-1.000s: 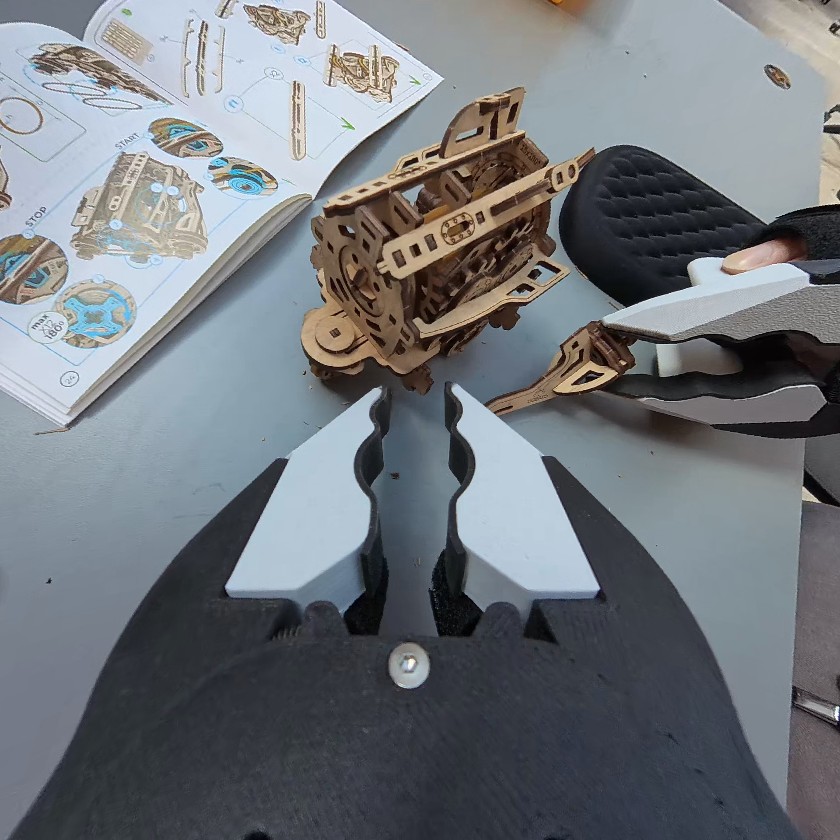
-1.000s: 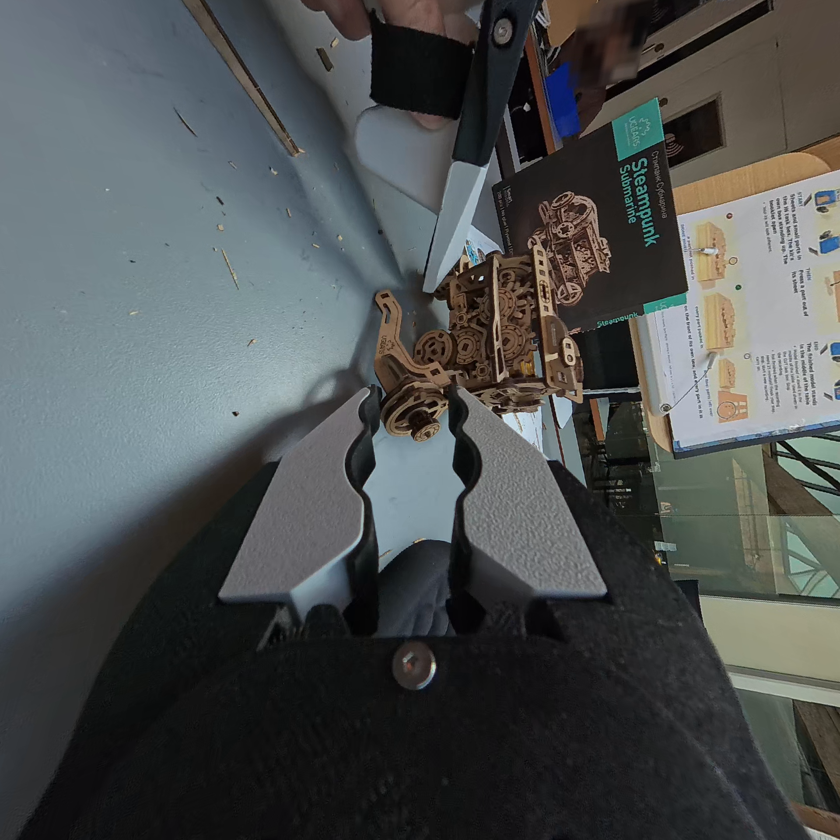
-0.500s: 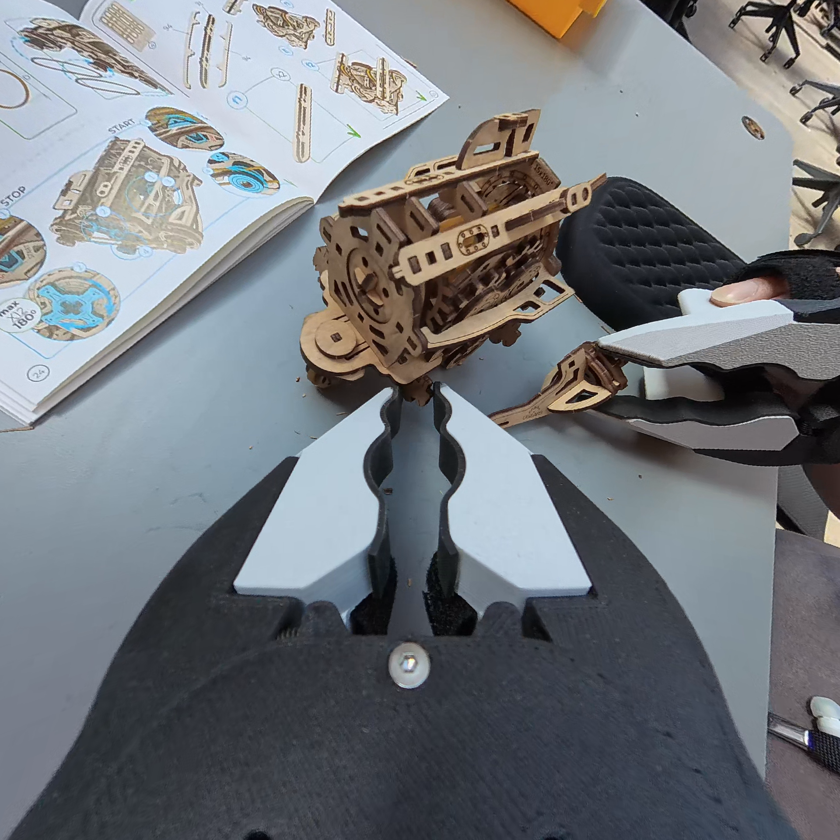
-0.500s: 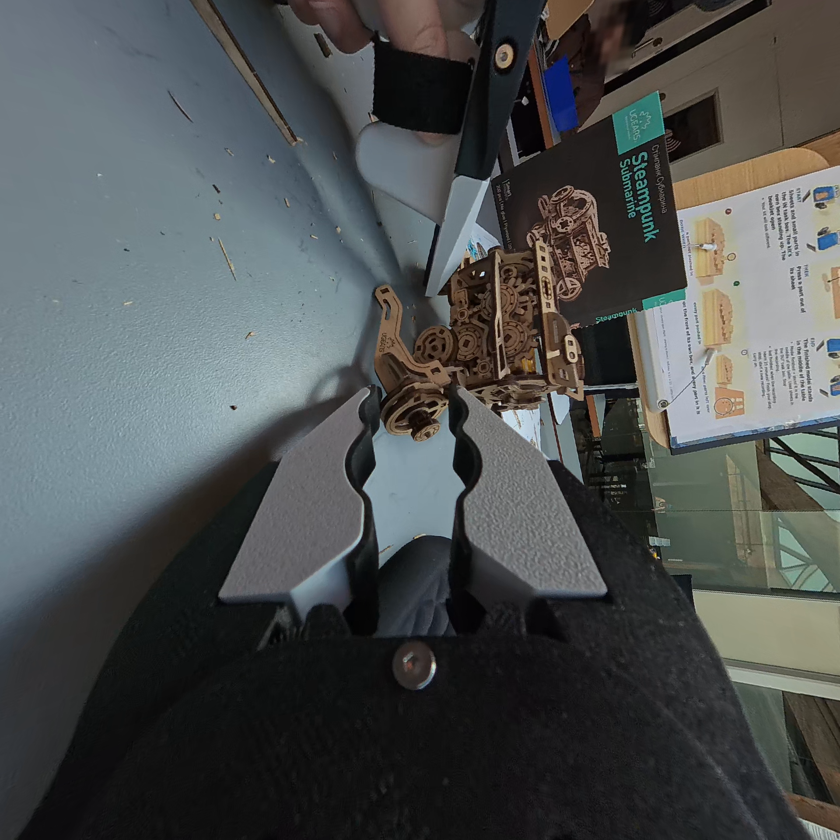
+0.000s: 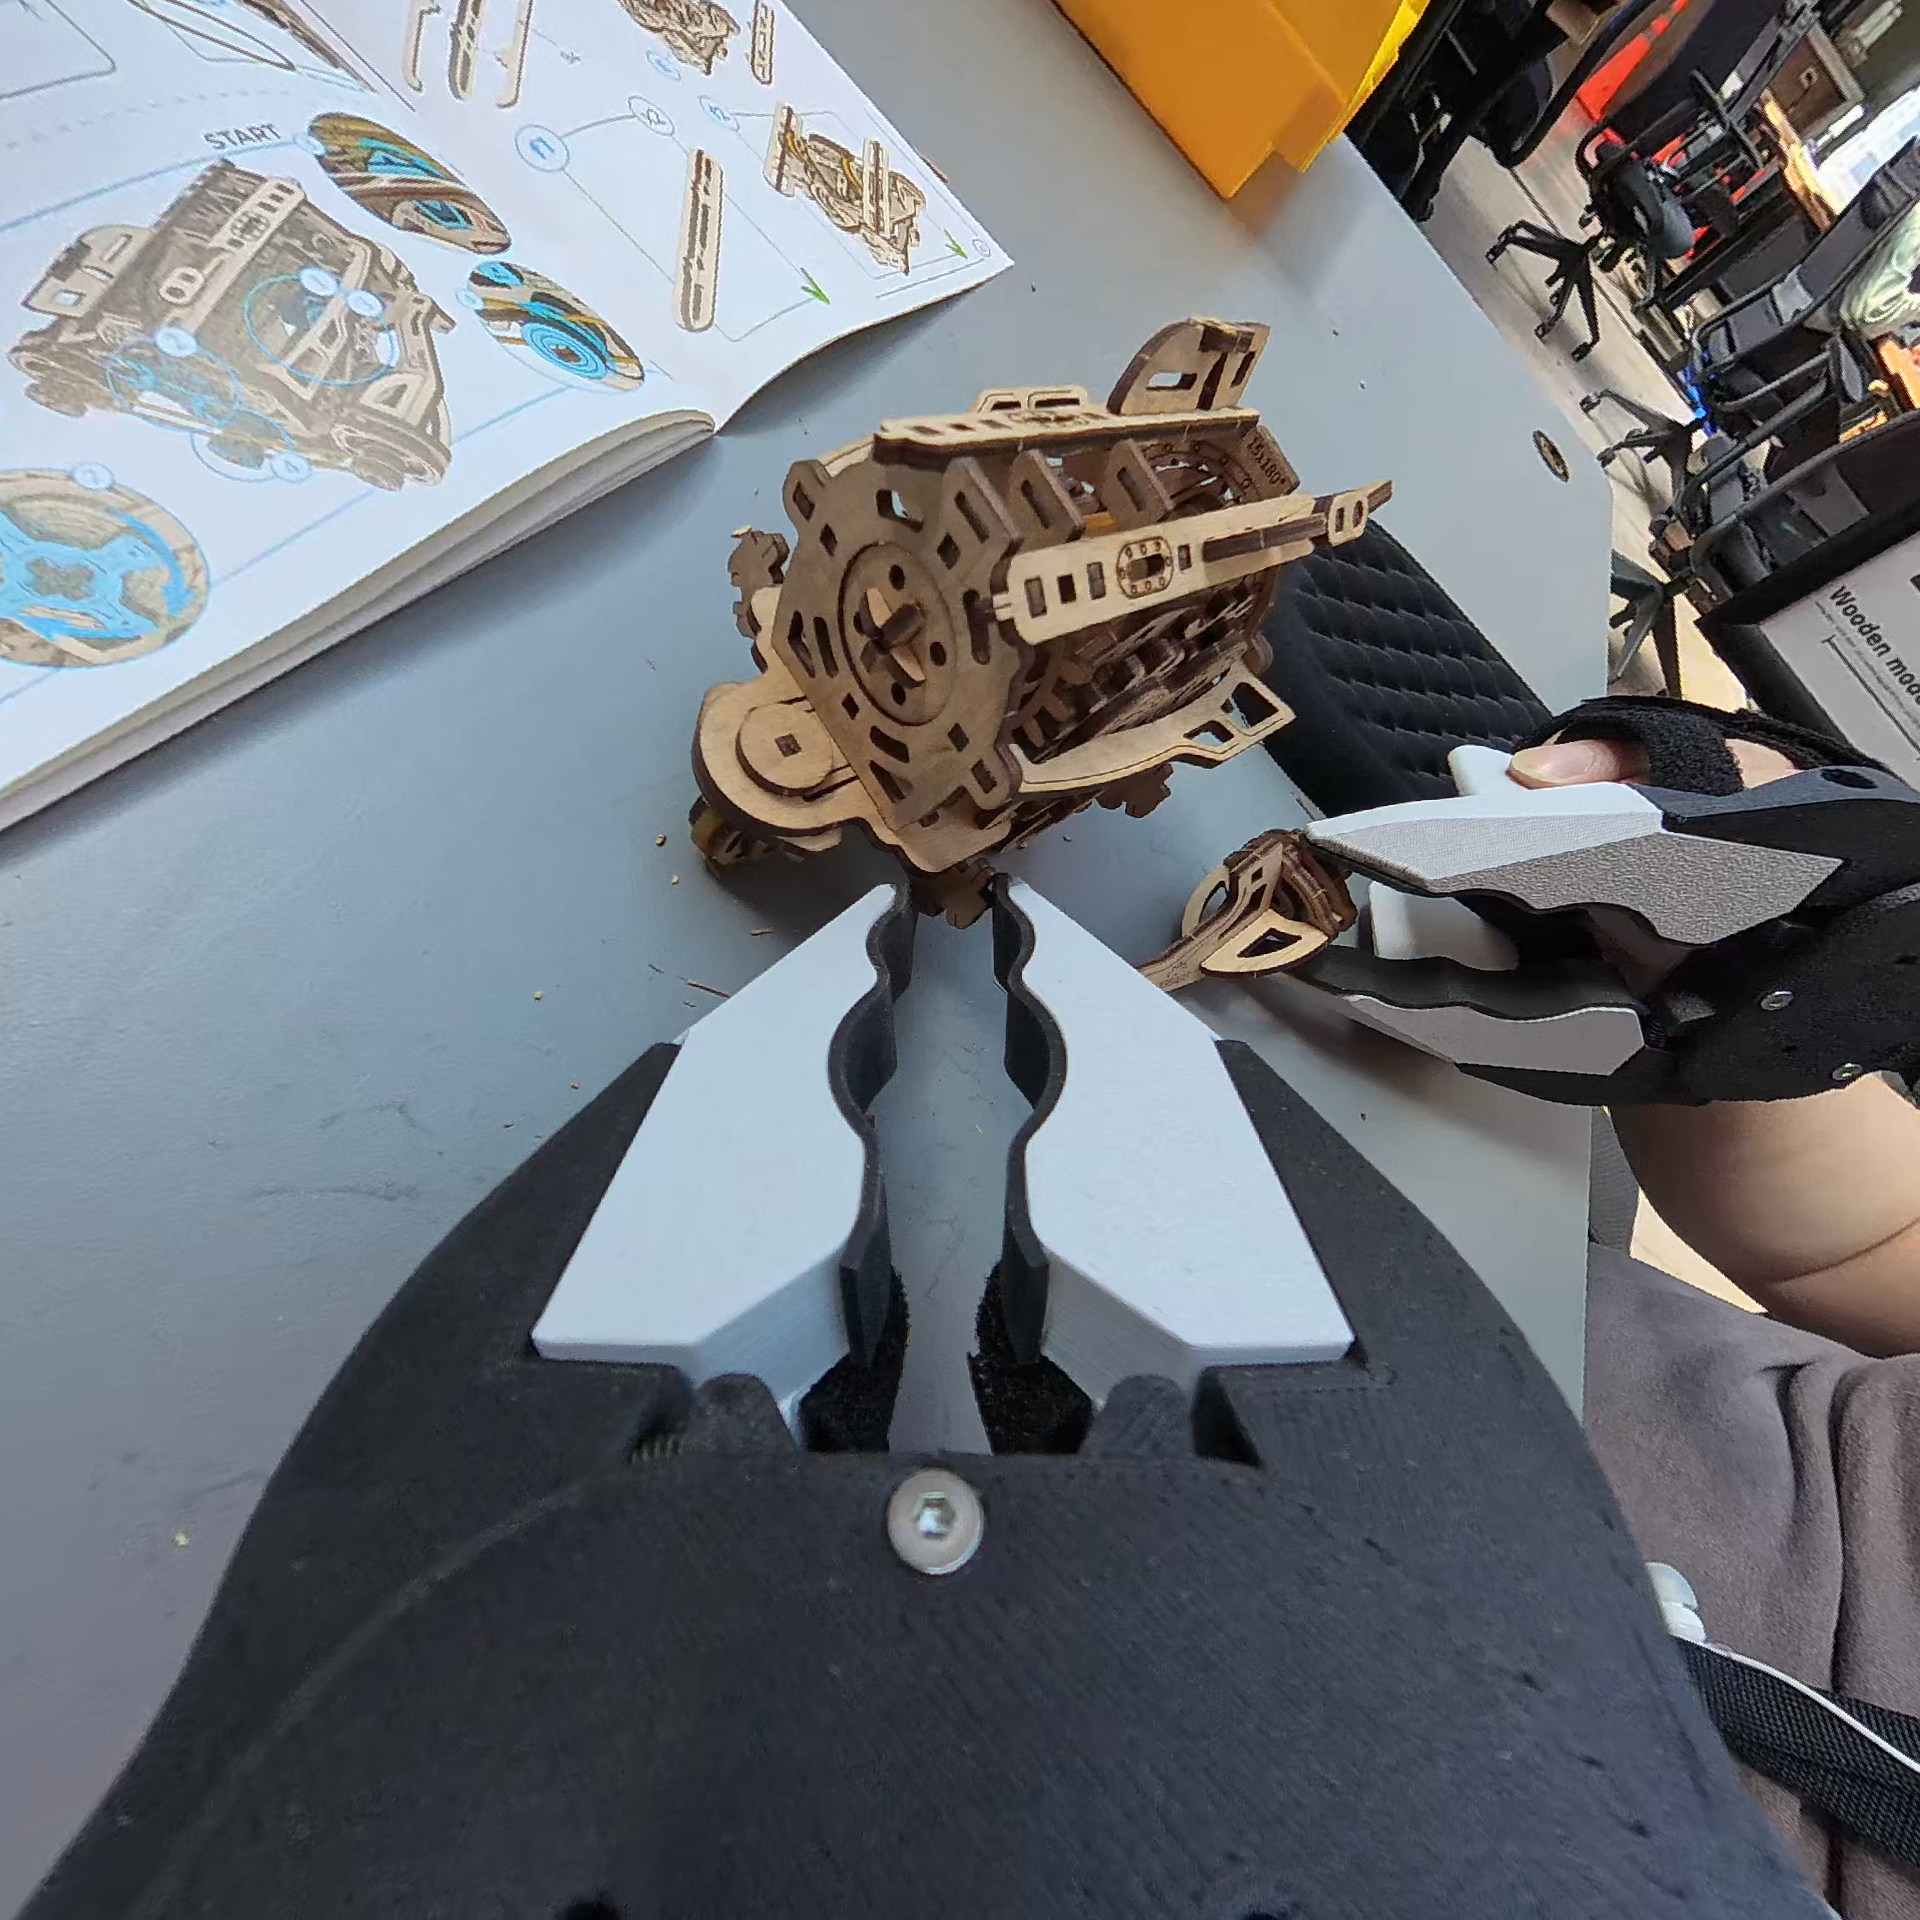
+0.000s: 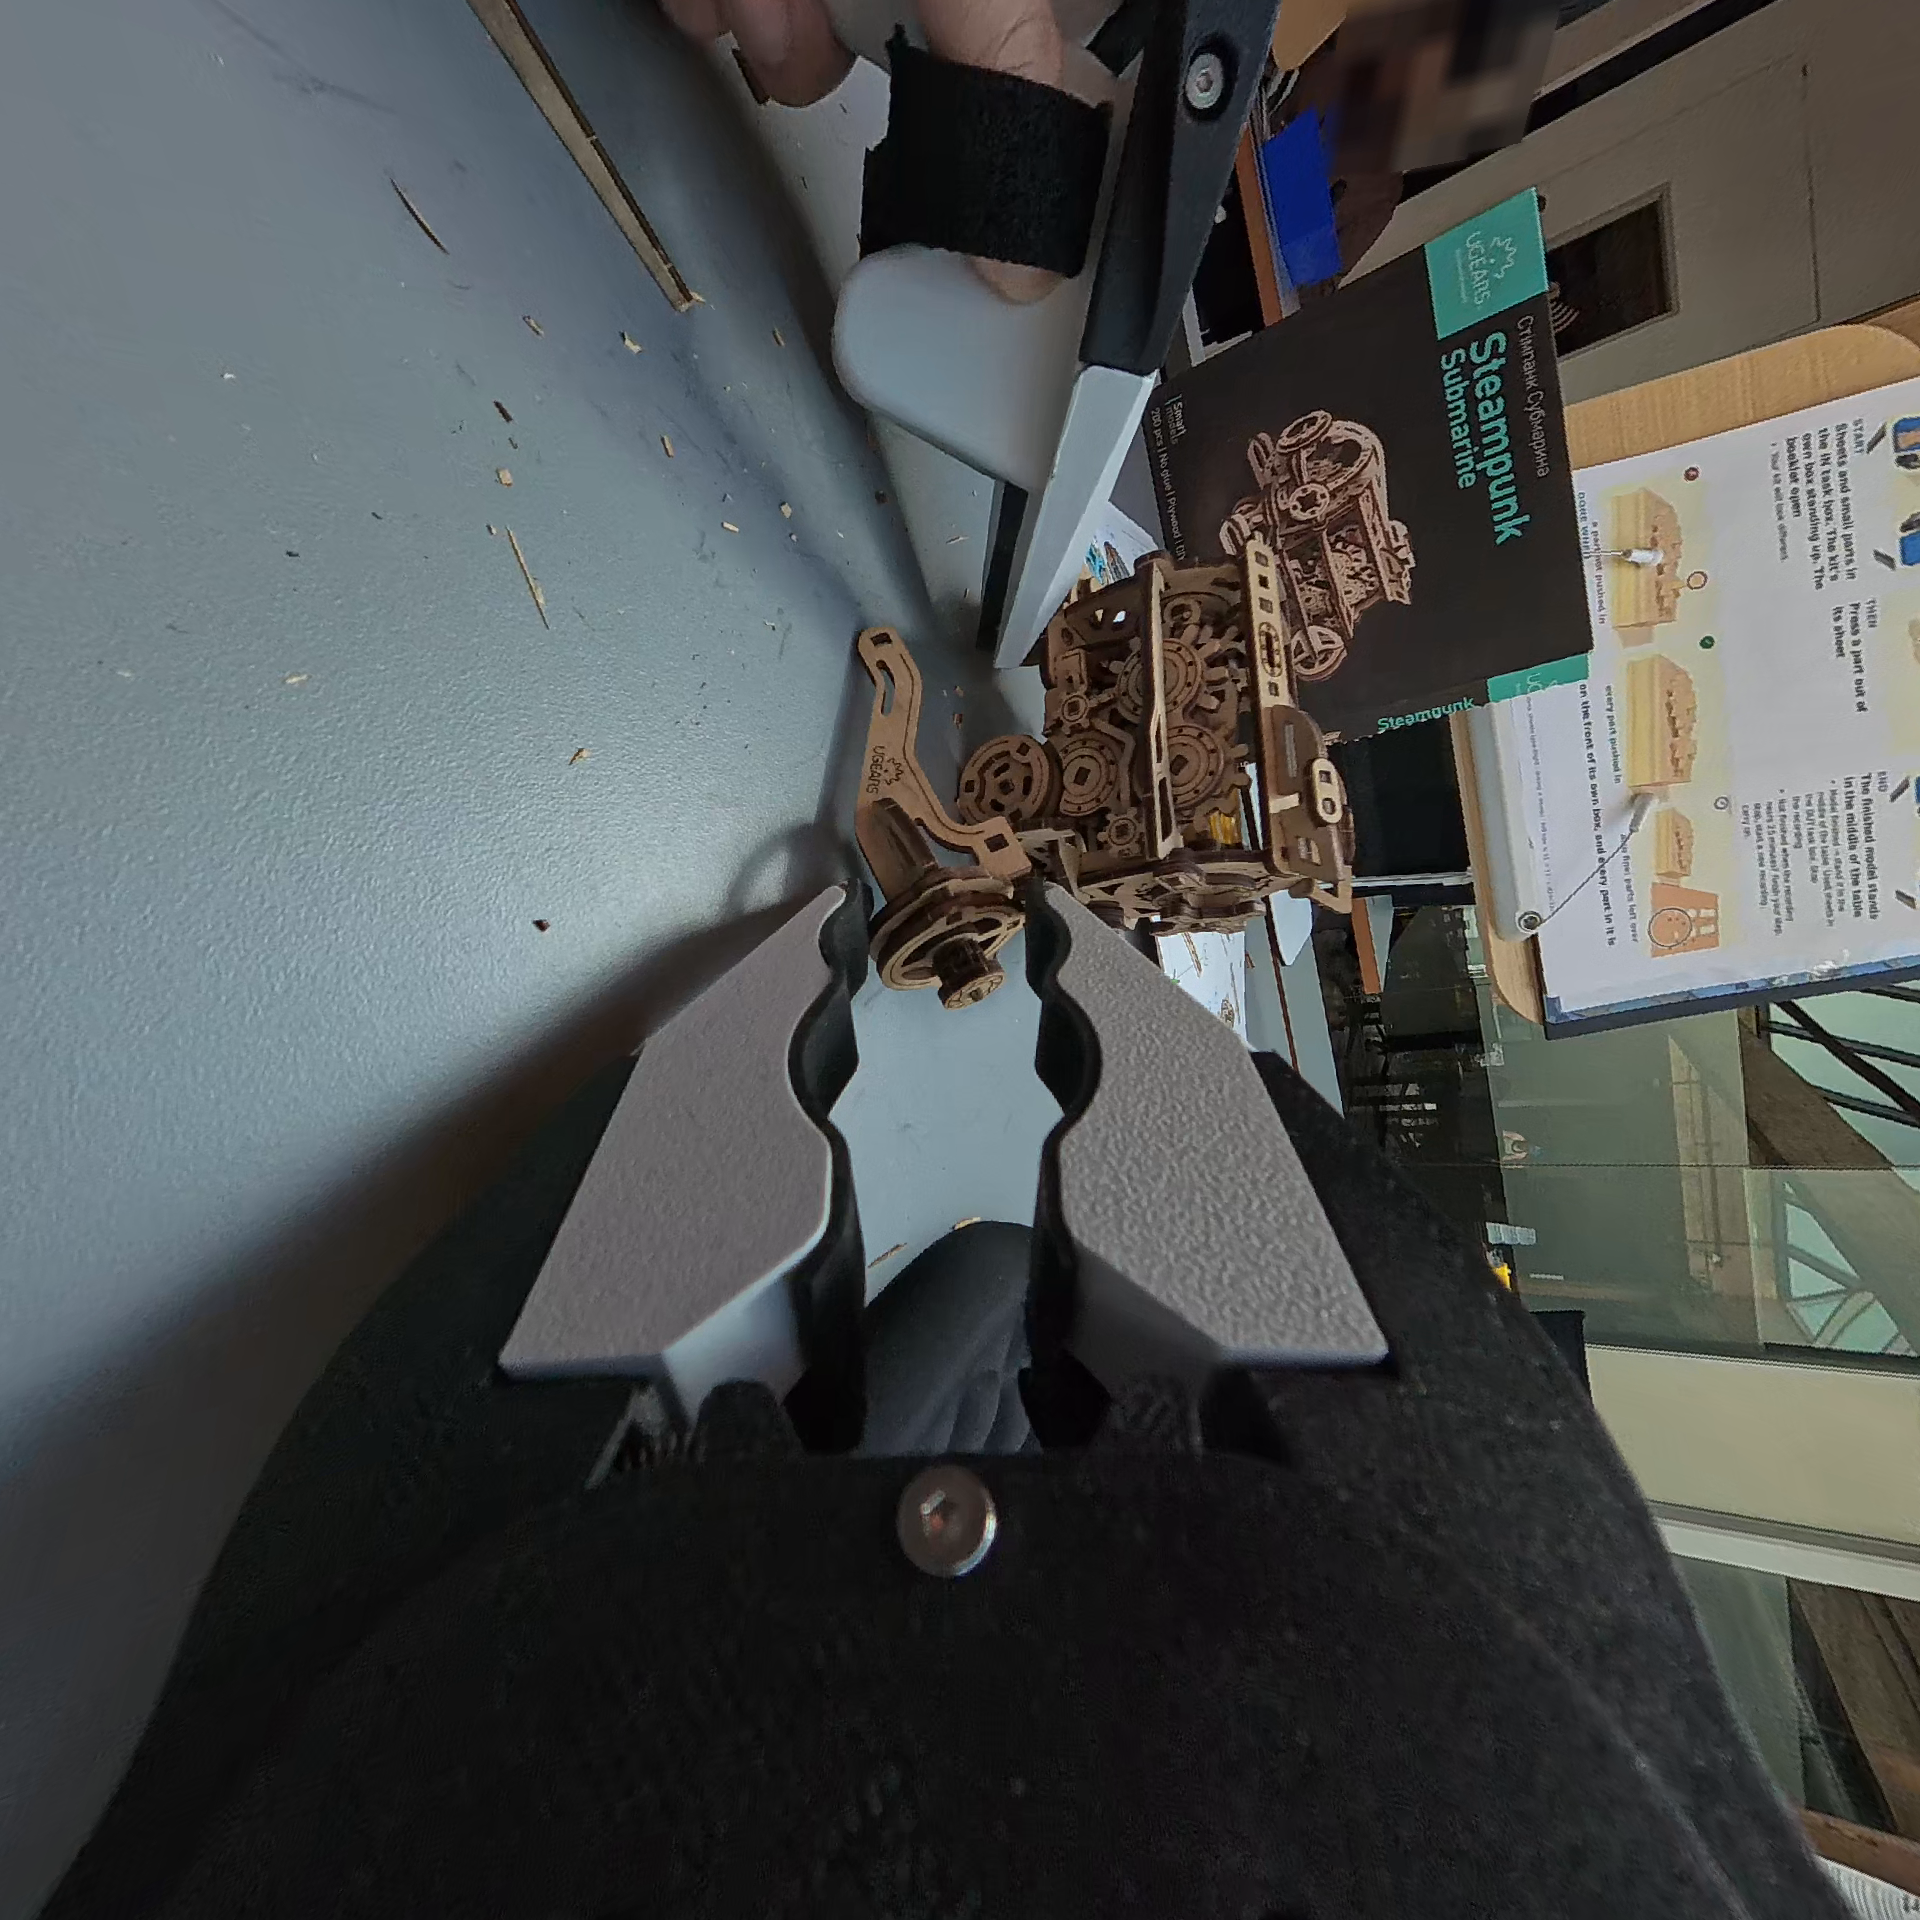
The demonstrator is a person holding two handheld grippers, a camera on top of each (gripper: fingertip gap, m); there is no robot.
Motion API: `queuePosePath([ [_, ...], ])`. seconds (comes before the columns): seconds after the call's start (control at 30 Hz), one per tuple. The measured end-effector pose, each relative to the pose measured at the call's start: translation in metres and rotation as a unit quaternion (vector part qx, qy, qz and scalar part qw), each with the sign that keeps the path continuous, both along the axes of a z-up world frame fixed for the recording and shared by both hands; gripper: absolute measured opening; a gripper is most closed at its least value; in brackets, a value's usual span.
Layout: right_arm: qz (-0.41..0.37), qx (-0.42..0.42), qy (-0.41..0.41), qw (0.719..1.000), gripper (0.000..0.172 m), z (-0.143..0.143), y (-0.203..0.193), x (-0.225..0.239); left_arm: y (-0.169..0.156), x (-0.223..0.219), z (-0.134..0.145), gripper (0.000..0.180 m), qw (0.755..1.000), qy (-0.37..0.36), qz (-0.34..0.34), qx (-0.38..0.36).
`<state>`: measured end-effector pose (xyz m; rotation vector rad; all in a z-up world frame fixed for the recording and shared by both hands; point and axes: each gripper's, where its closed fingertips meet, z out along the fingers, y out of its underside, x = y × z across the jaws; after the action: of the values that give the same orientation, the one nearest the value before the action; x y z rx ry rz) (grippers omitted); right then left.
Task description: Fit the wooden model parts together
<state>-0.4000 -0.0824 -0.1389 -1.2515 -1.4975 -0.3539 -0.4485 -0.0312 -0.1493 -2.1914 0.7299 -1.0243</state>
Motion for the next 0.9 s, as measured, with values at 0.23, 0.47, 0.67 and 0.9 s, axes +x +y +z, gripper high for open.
queuePosePath([
  [0.23, 0.002, 0.001, -0.005, 1.000, 0.030, -0.0013, -0.0007, -0.0005, -0.0004, 0.0003, 0.0004, 0.013, 1.000, -0.017, 0.001, -0.019],
  [0.47, 0.002, 0.001, -0.007, 1.000, 0.030, -0.0017, -0.0008, -0.0004, -0.0013, 0.0010, 0.0007, 0.013, 0.998, -0.037, 0.002, -0.041],
  [0.67, 0.003, 0.001, -0.008, 1.000, 0.030, -0.0022, -0.0009, -0.0004, -0.0014, 0.0011, 0.0013, 0.013, 0.997, -0.050, 0.001, -0.055],
  [0.9, 0.002, 0.003, -0.009, 1.000, 0.030, -0.0022, -0.0008, 0.0000, -0.0053, 0.0022, 0.0037, 0.019, 0.994, -0.076, -0.011, -0.082],
])
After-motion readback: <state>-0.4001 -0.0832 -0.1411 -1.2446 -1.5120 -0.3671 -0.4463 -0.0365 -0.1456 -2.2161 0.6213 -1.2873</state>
